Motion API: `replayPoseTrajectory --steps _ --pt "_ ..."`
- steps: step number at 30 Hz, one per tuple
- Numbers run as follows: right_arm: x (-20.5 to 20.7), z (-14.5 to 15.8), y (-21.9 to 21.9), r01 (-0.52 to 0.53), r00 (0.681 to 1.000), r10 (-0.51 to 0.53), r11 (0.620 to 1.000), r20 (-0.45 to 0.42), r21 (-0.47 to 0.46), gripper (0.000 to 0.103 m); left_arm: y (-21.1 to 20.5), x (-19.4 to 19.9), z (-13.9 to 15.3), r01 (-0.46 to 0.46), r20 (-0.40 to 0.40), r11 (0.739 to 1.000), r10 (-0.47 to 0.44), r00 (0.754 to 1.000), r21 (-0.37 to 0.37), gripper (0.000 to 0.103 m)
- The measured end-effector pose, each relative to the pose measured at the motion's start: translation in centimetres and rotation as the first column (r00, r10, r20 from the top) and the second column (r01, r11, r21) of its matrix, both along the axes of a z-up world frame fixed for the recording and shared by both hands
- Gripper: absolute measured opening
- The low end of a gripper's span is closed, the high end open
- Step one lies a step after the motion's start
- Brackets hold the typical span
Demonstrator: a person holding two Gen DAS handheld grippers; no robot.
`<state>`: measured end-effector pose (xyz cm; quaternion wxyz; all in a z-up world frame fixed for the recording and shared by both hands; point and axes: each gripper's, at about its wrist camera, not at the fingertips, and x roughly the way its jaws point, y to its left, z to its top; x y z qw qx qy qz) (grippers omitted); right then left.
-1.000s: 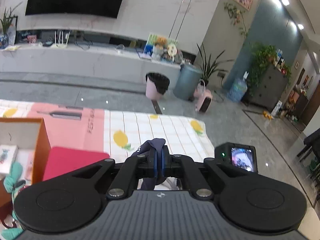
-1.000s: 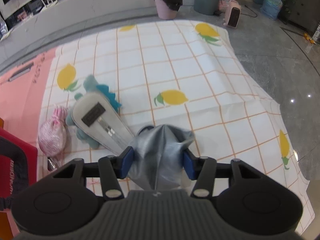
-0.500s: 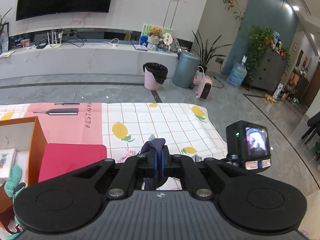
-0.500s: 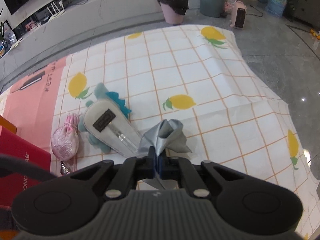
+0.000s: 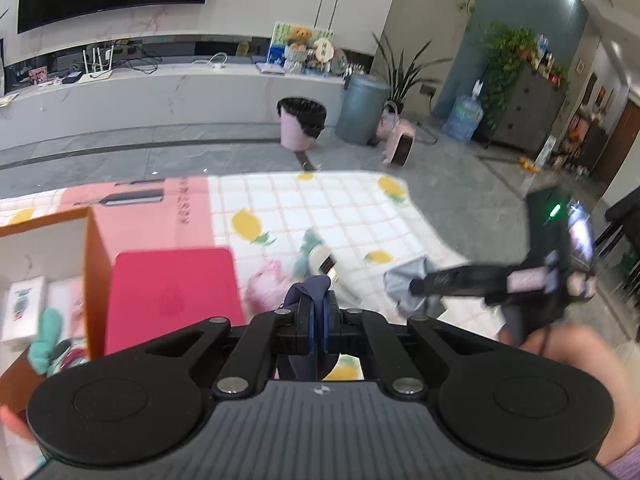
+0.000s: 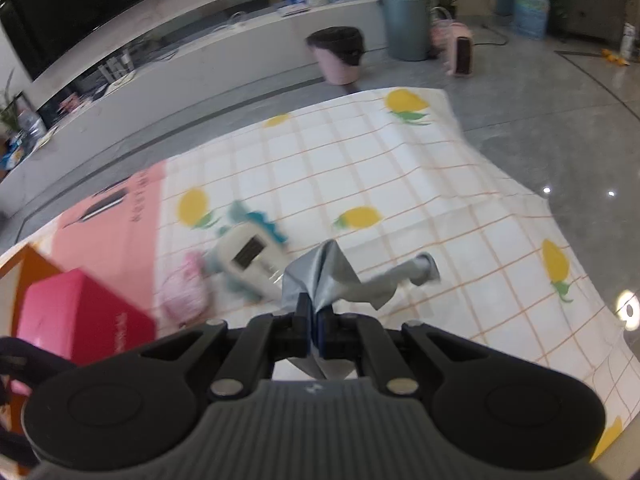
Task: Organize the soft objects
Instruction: 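Carry the navy cap in left gripper while right gripper carries grey cloth to orange box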
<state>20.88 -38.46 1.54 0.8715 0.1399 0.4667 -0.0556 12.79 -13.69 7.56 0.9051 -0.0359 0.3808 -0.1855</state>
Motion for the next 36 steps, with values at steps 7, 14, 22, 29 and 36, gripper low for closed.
replayPoseTrajectory --steps 7,14,22,29,36 --pt "-4.0 2.5 3.7 -0.118 0.993 0.118 0.993 0.002 0.007 0.000 0.9 -3.2 -1.4 0.029 -0.064 0.994 -0.022 0.998 0.109 0.004" --pt "-9.7 4.4 9.0 -0.313 0.950 0.313 0.948 -0.012 -0.056 0.001 3.5 -7.5 -2.5 0.033 -0.129 0.989 -0.014 0.992 0.145 0.004" --pt "-15.5 7.1 14.6 -0.478 0.878 0.479 0.877 0.017 -0.045 0.001 8.7 -13.1 -1.9 0.008 -0.170 0.987 0.019 0.985 0.158 0.004" --pt "-17.5 11.9 20.1 -0.585 0.802 0.587 0.809 0.115 -0.050 0.001 14.6 -16.7 2.8 -0.058 -0.079 0.984 0.072 0.994 0.167 0.004" --pt "-16.6 17.4 25.1 -0.650 0.719 0.649 0.755 0.250 -0.089 0.002 19.3 -18.1 9.3 -0.156 0.102 0.980 0.143 0.984 0.126 0.004"
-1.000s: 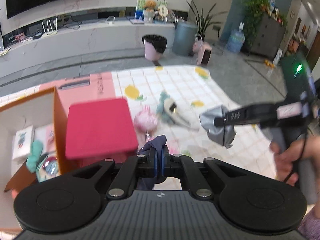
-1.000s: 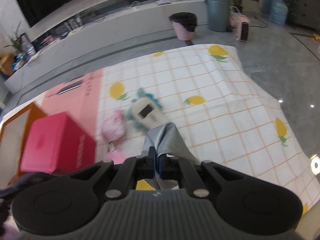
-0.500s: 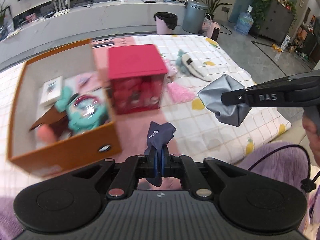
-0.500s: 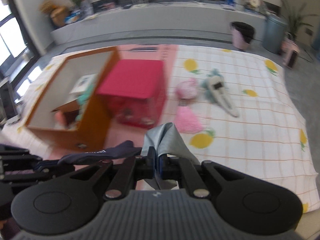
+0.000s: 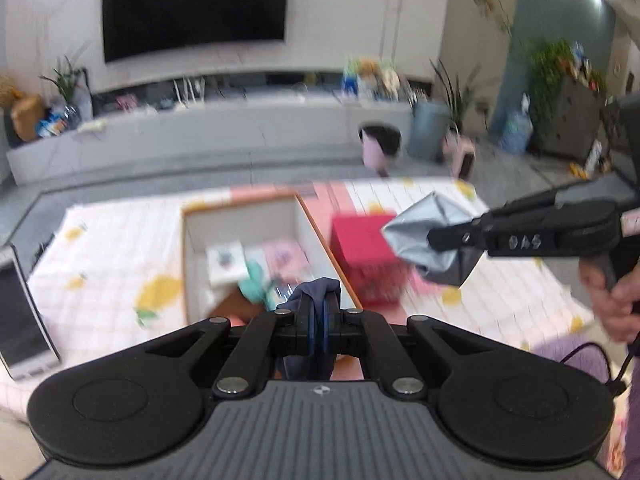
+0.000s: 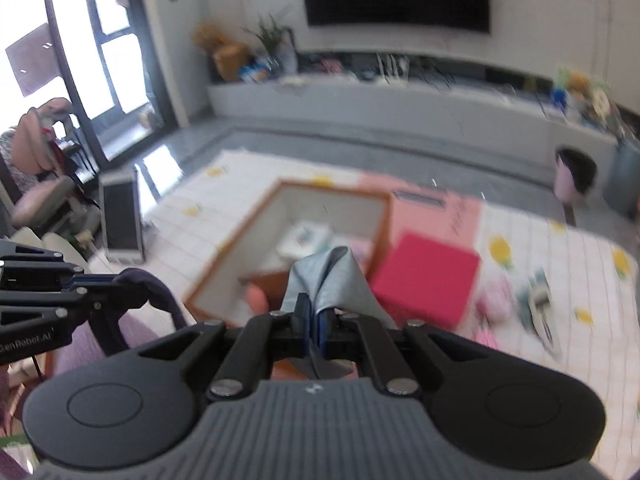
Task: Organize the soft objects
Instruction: 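Carry the navy cap in left gripper while right gripper carries grey cloth to orange box, then lower grey cloth into box and open right gripper while left gripper lowers navy cap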
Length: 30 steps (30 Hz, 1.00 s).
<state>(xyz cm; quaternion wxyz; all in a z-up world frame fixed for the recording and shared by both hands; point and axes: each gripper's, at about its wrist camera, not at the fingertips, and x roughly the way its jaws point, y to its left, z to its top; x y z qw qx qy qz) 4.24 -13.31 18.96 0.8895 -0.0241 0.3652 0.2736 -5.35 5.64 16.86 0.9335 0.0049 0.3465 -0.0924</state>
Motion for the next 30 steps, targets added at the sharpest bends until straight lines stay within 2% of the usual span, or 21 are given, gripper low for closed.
replayPoseTrajectory --steps 7,10,13,17,22,30 --pt "2.7 2.3 3.7 -0.029 0.996 0.024 0.998 0.082 0.063 0.003 3.4 2.2 4.9 -0.088 0.136 0.994 0.097 0.986 -0.068 0.004" --pt "3.9 2.4 5.3 -0.042 0.994 0.037 0.998 0.101 0.053 0.004 4.5 3.7 5.8 -0.121 0.177 0.989 0.134 0.975 -0.086 0.004" --pt "5.5 1.6 6.2 -0.049 0.995 0.044 0.998 0.094 0.049 0.004 5.3 5.7 5.6 -0.139 0.175 0.985 0.155 0.972 -0.103 0.004" --pt "7.7 -0.8 7.7 -0.074 0.997 0.072 0.996 0.040 0.049 0.004 6.7 8.4 3.5 -0.159 0.107 0.980 0.171 0.979 -0.118 0.004" --pt "9.6 -6.1 9.5 -0.112 0.992 0.111 0.994 -0.061 -0.001 0.004 7.5 11.0 -1.3 -0.157 -0.010 0.980 0.157 0.988 -0.120 0.004" --pt "11.0 -13.2 11.1 -0.166 0.971 0.152 0.984 -0.186 -0.061 0.004 8.3 11.6 -7.2 -0.131 -0.112 0.986 0.120 0.986 -0.098 0.004"
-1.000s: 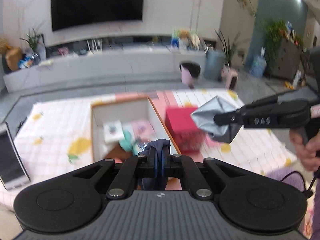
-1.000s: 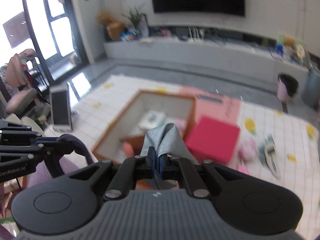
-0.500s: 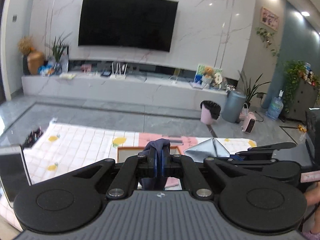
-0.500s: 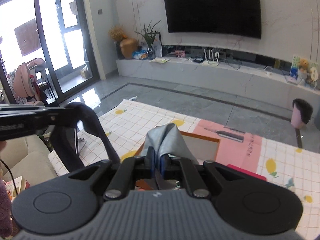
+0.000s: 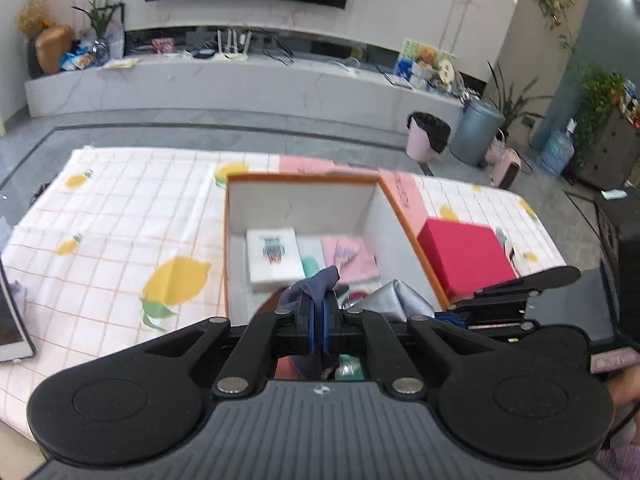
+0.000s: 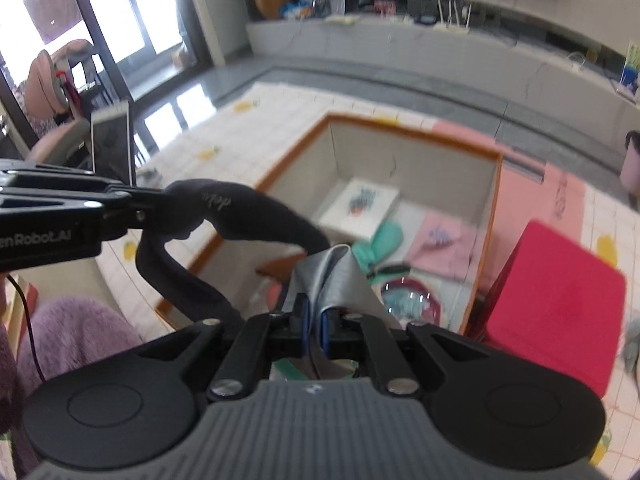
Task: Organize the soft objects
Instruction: 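Lower grey cloth into box and open right gripper while left gripper lowers navy cap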
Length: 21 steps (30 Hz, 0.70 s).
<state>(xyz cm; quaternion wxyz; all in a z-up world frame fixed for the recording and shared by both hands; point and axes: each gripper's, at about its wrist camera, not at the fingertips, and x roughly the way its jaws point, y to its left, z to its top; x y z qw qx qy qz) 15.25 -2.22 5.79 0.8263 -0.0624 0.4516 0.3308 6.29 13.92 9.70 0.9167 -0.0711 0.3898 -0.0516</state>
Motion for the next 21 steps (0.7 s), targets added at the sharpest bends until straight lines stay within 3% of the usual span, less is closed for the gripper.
replayPoseTrajectory --steps 9,15,20,21 --pt "0.0 -4.0 1.3 -0.058 0.996 0.053 0.996 -0.065 -0.070 0.006 -0.4 0.3 -4.8 0.032 -0.104 0.995 -0.023 0.994 0.092 0.004" --pt "0.4 -5.3 1.4 -0.043 0.996 0.035 0.993 -0.077 -0.106 0.006 -1.4 -0.1 -6.9 0.069 -0.103 0.988 -0.055 0.993 0.135 0.005" --pt "0.3 -5.7 1.3 -0.028 0.998 0.020 0.992 -0.065 -0.124 0.006 -1.5 0.4 -8.0 0.046 -0.097 0.988 -0.032 0.995 0.145 0.006" --pt "0.1 -5.7 1.4 -0.025 0.998 0.018 0.991 -0.056 -0.130 0.006 -1.4 0.6 -8.0 0.039 -0.082 0.988 -0.027 0.996 0.152 0.011"
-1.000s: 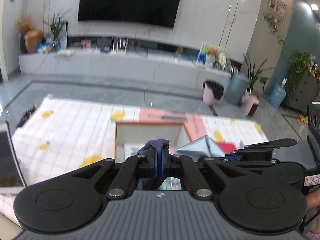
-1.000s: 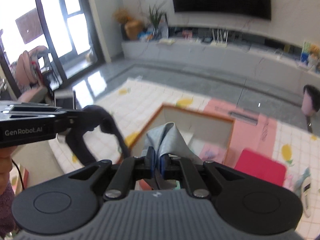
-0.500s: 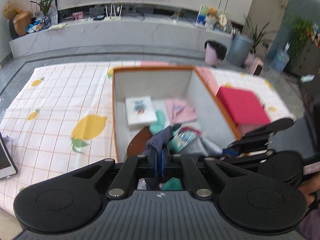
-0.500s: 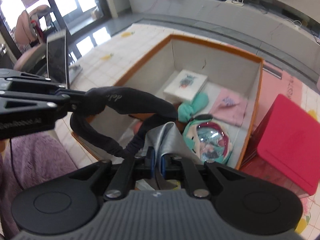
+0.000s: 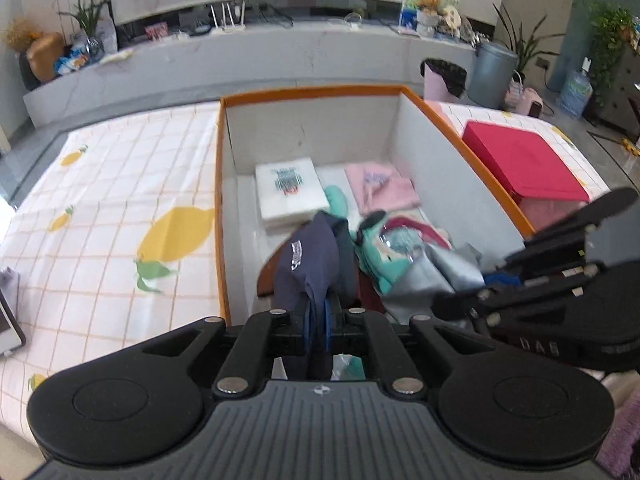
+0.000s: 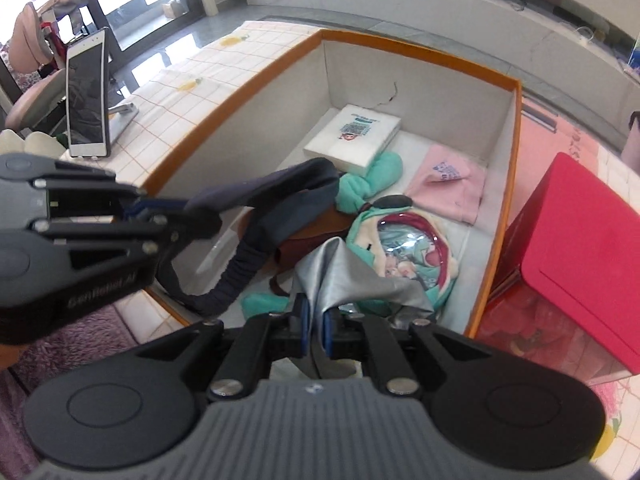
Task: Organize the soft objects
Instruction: 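Lower grey cloth into box and open right gripper while left gripper lowers navy cap, then open the left gripper to release the navy cap into the orange box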
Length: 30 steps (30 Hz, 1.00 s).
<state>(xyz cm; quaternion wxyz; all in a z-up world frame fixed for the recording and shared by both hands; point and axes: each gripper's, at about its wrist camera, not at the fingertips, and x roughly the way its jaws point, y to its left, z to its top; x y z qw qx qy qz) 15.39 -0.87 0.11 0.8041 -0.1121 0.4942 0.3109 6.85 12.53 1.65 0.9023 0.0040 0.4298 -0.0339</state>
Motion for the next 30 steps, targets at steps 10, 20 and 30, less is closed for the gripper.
replayPoseTrajectory --steps 10,20,30 --pt "-0.3 0.0 0.1 0.000 1.000 0.000 1.000 0.009 0.013 0.007 2.7 0.5 0.3 -0.036 0.099 0.976 0.059 0.993 -0.215 0.090" --pt "-0.3 0.2 -0.2 0.016 1.000 -0.016 1.000 0.006 0.016 0.037 3.7 0.1 0.3 -0.041 0.127 0.965 0.077 0.989 -0.260 0.090" --pt "-0.7 1.0 0.2 -0.010 0.999 0.008 0.999 0.045 0.035 0.090 3.4 0.0 0.0 -0.028 0.130 0.970 0.061 0.990 -0.241 0.090"
